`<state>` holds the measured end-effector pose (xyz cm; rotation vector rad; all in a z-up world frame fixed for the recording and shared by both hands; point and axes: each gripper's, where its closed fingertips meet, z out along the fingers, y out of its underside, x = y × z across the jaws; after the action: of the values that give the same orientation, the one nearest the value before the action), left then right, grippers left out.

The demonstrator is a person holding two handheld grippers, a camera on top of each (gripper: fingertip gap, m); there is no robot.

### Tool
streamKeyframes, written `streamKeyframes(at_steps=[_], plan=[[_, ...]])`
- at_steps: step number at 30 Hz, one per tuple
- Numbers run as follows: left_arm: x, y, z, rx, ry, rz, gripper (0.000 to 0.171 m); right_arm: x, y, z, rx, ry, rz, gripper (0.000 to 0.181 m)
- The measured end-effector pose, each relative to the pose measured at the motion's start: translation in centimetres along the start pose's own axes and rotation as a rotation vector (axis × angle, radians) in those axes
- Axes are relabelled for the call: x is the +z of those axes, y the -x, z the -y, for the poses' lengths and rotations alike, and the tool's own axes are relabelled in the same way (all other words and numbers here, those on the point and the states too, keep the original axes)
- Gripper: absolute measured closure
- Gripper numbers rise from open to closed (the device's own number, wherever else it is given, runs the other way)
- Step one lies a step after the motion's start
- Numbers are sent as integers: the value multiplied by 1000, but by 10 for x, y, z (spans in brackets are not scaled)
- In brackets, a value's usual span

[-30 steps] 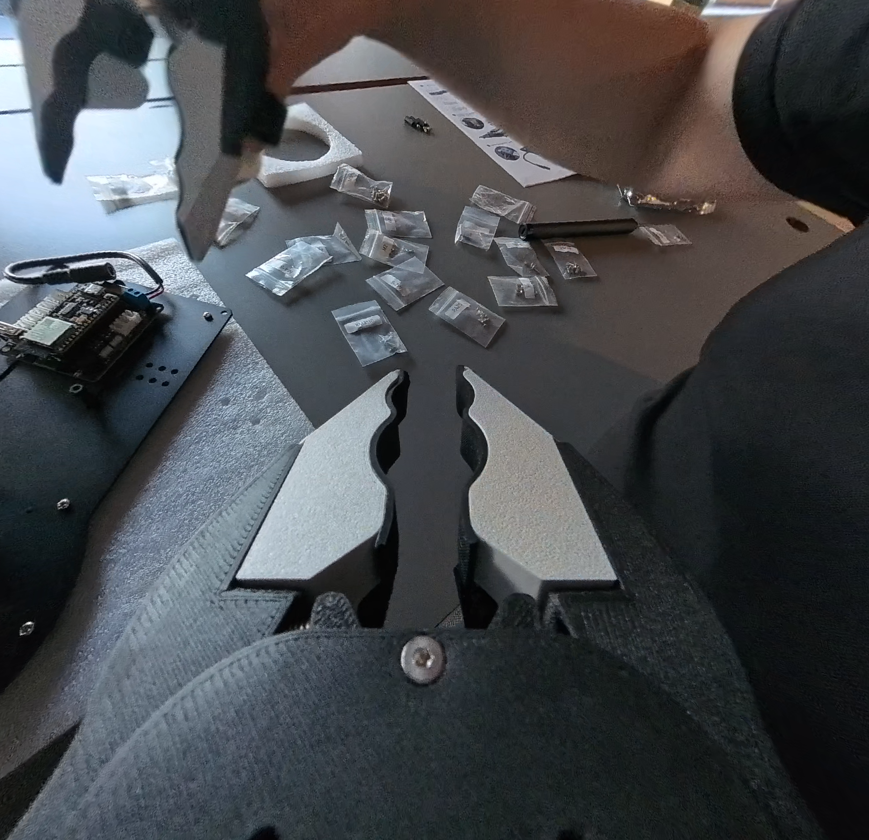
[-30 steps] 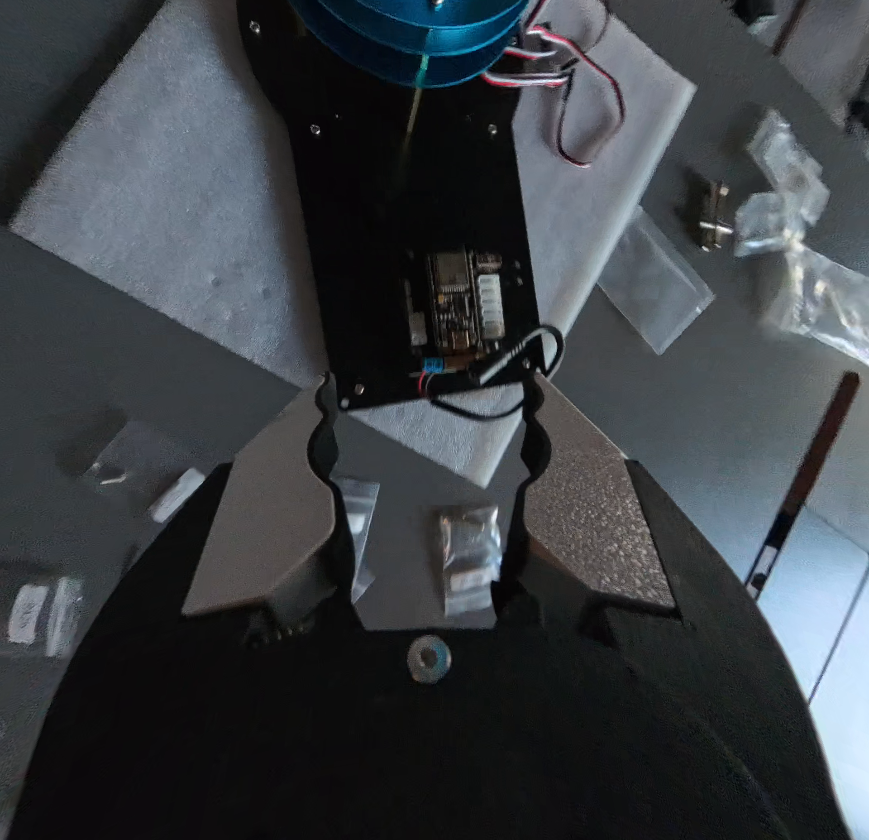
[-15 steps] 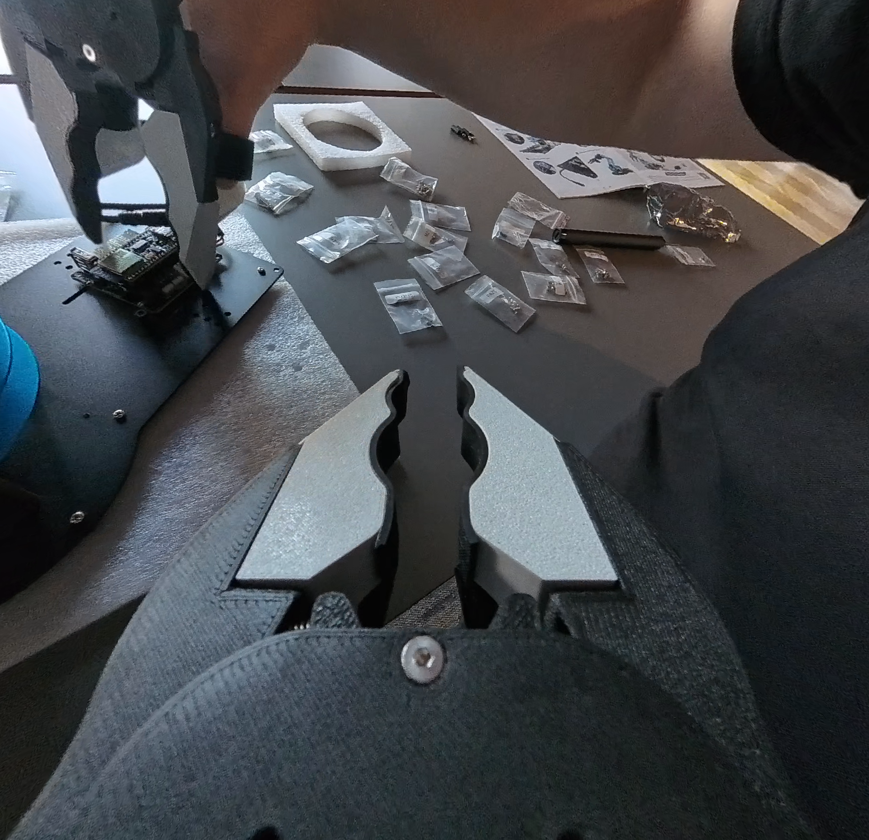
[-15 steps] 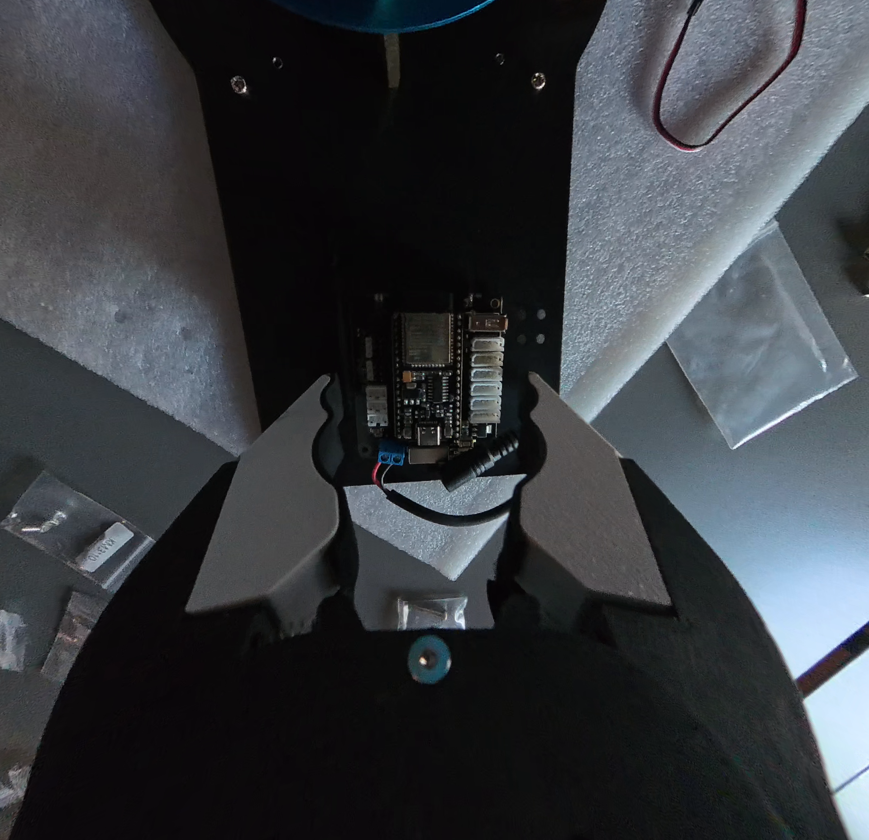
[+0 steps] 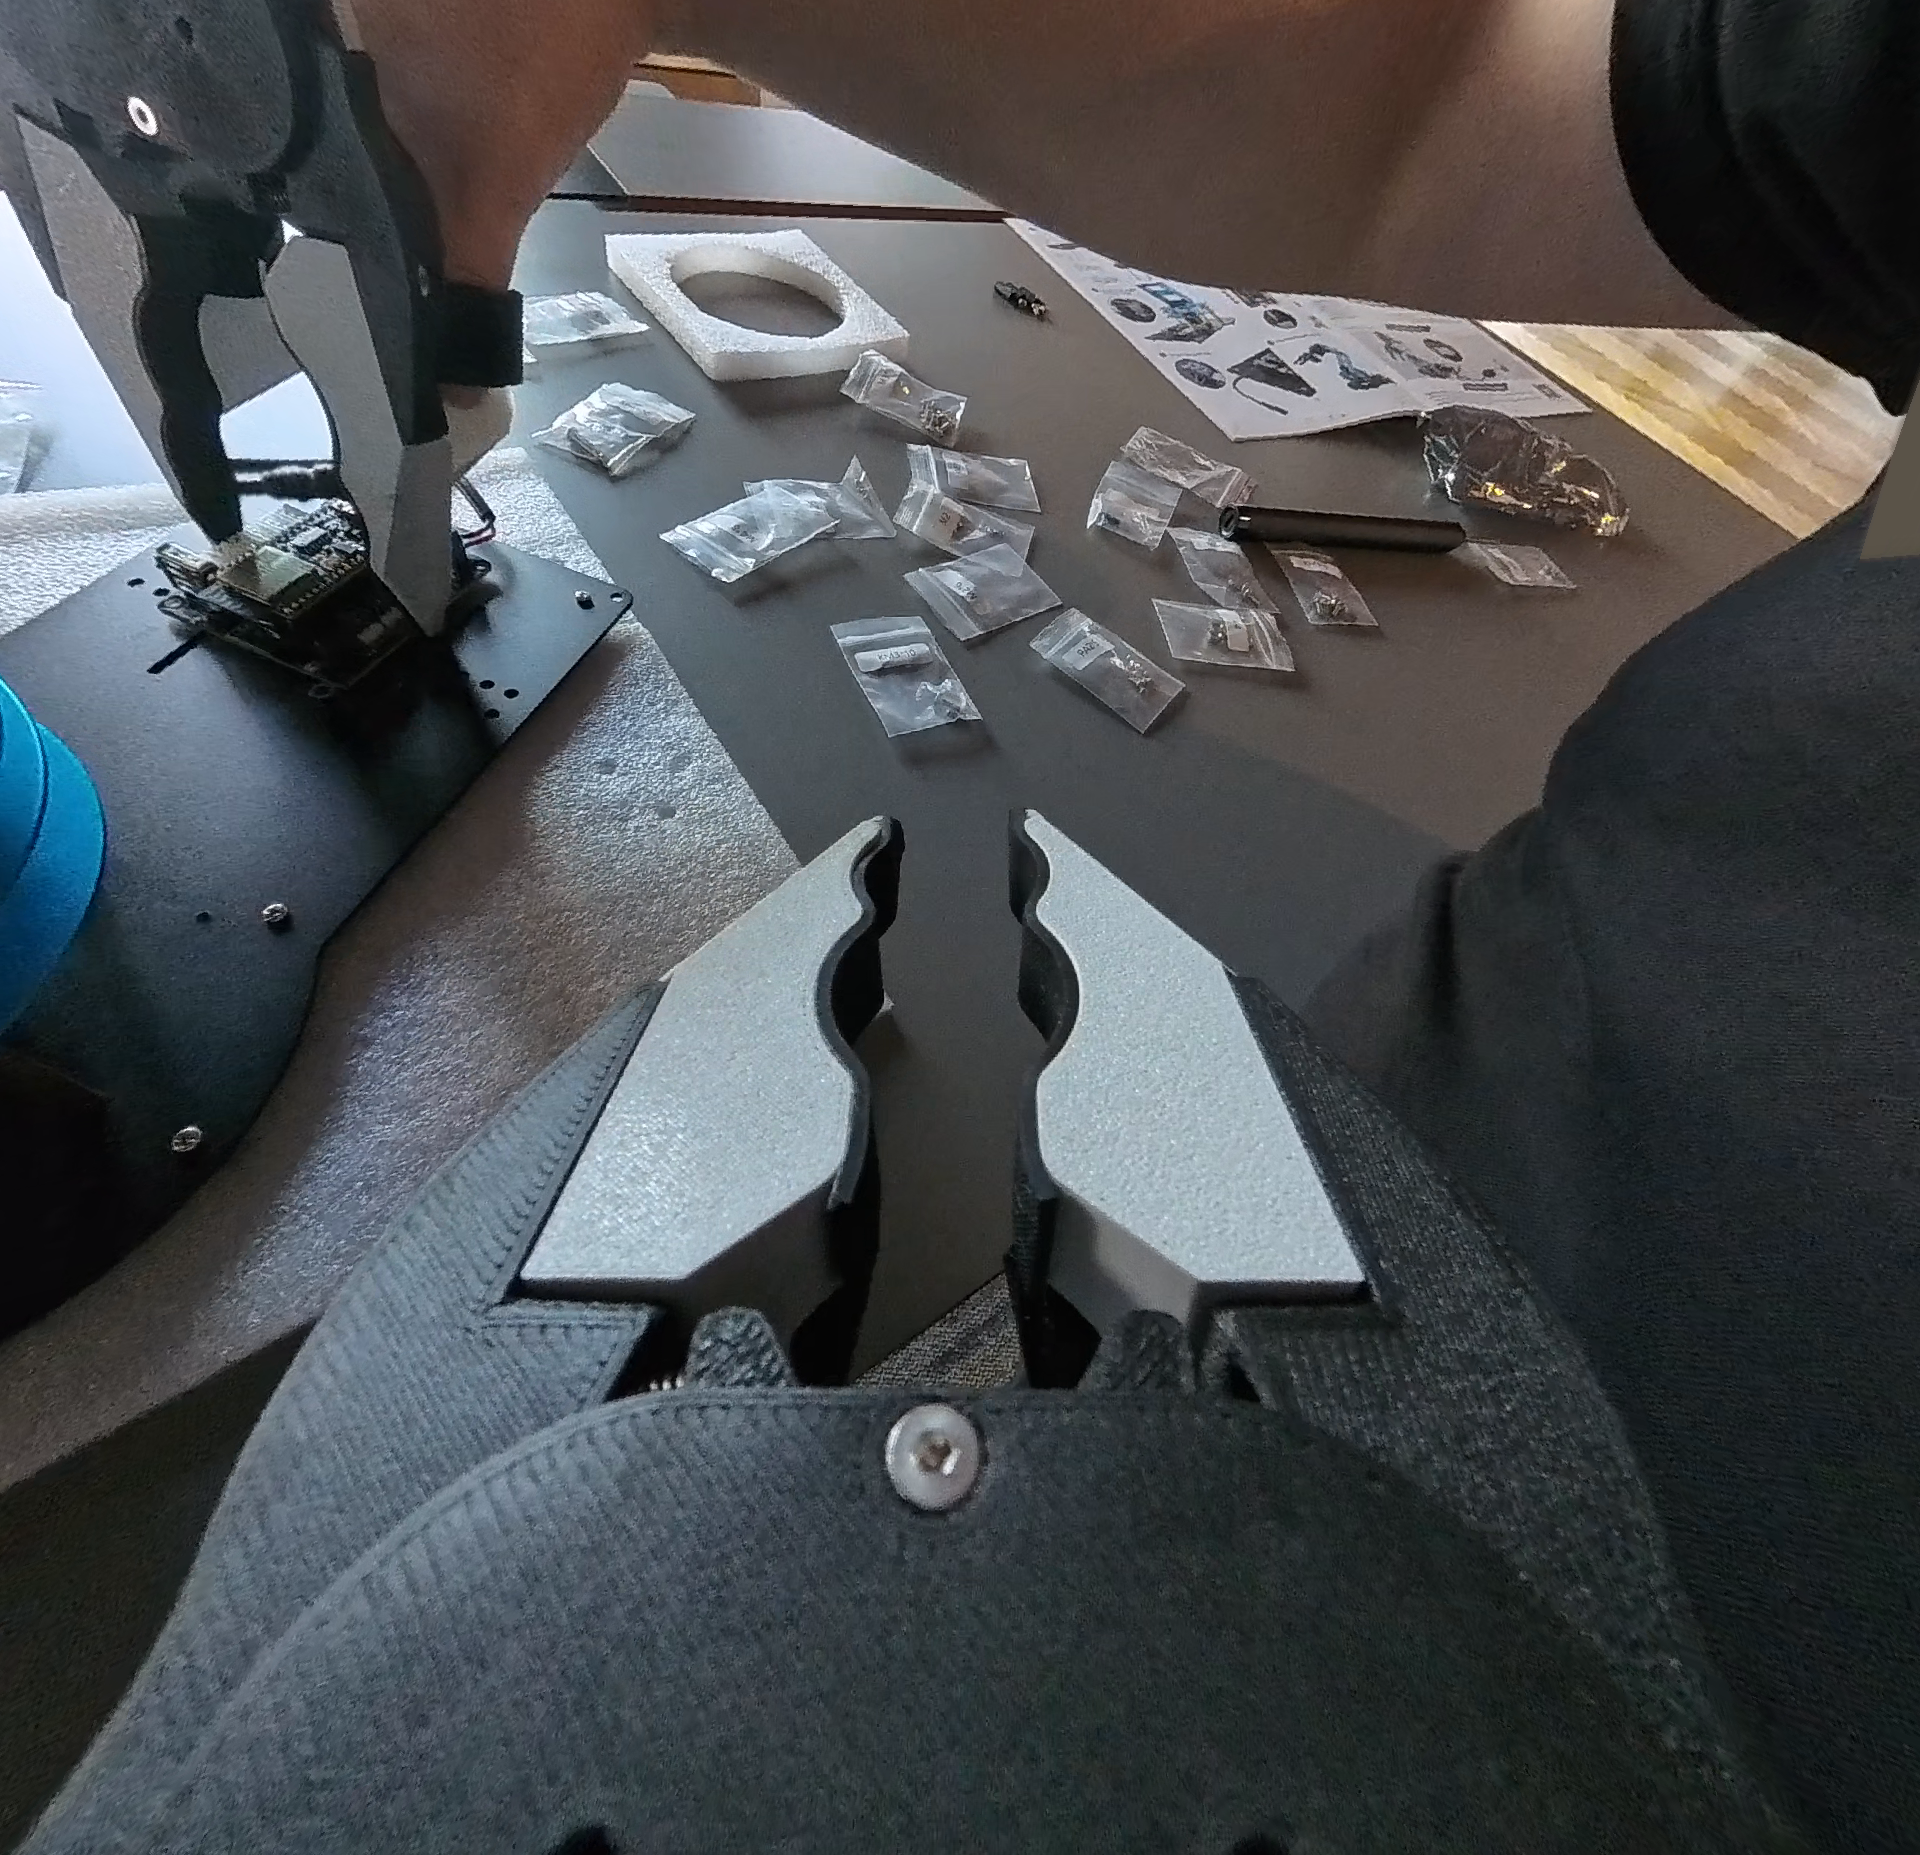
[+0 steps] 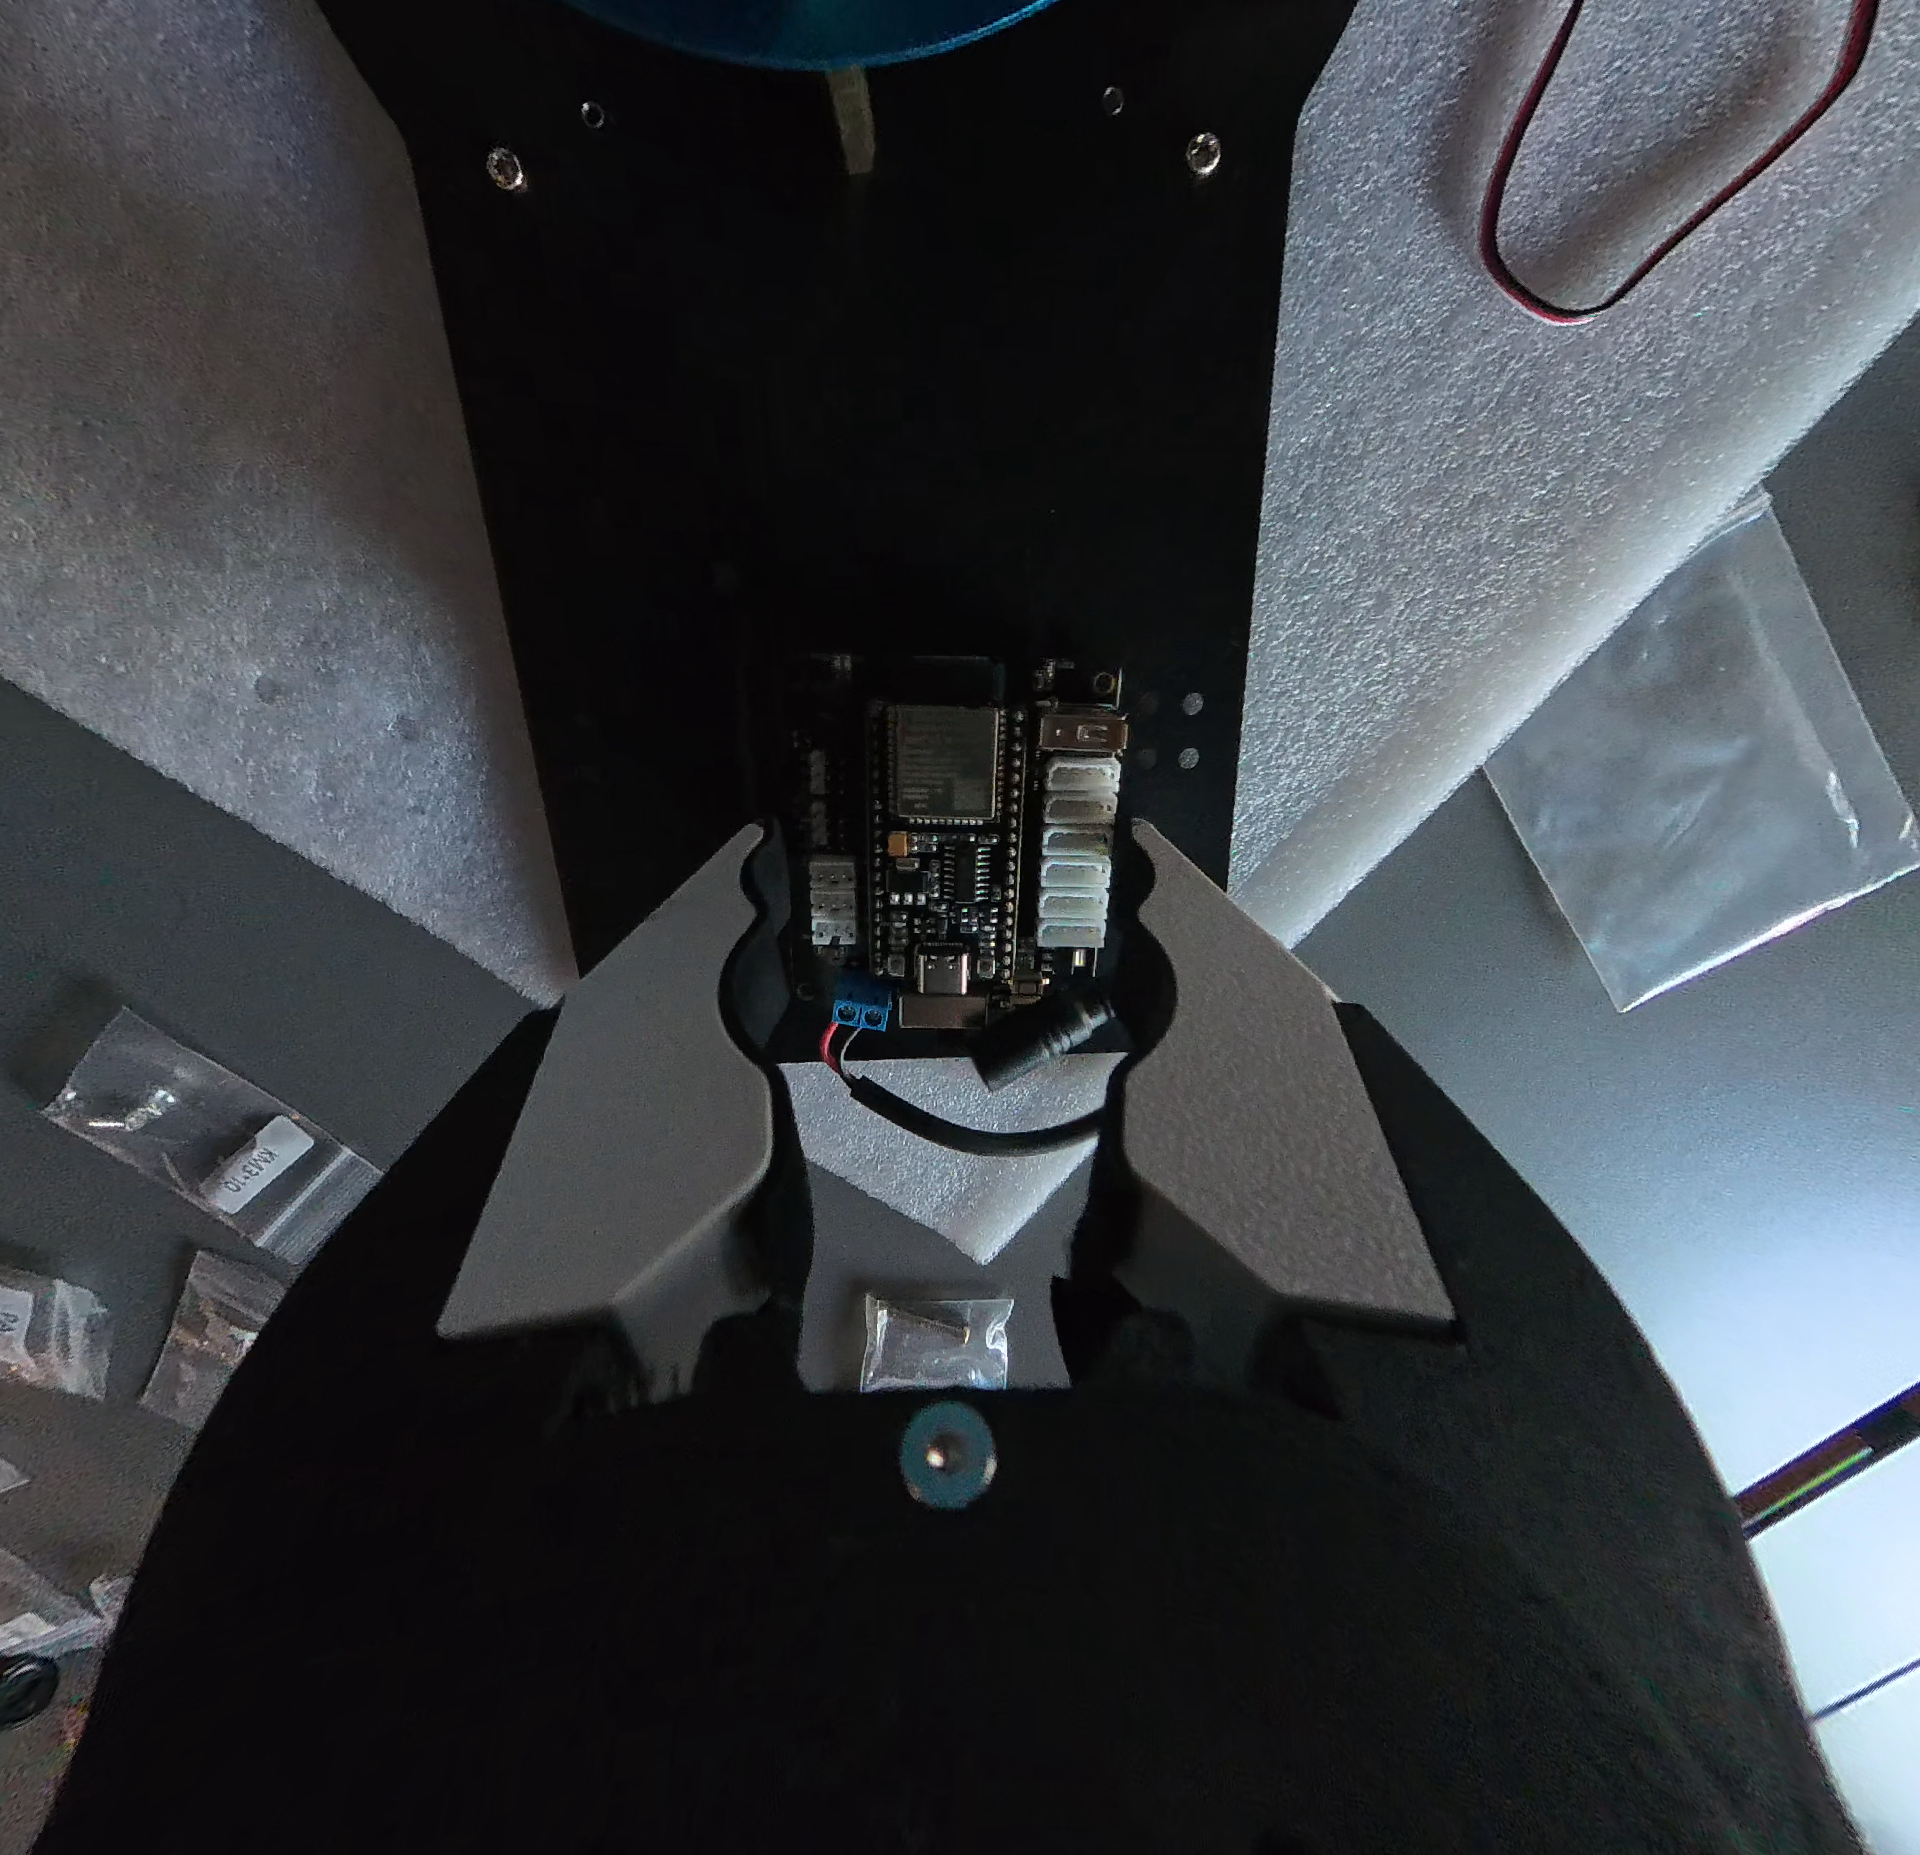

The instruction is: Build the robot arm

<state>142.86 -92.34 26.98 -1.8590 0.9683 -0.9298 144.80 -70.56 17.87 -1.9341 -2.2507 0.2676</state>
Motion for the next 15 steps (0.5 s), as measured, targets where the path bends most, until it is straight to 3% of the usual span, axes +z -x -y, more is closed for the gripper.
streamKeyframes(at_steps=[15], plan=[[1, 6, -1, -50, -12, -7, 151, -6, -1, -2, -19, -8, -17, 120]])
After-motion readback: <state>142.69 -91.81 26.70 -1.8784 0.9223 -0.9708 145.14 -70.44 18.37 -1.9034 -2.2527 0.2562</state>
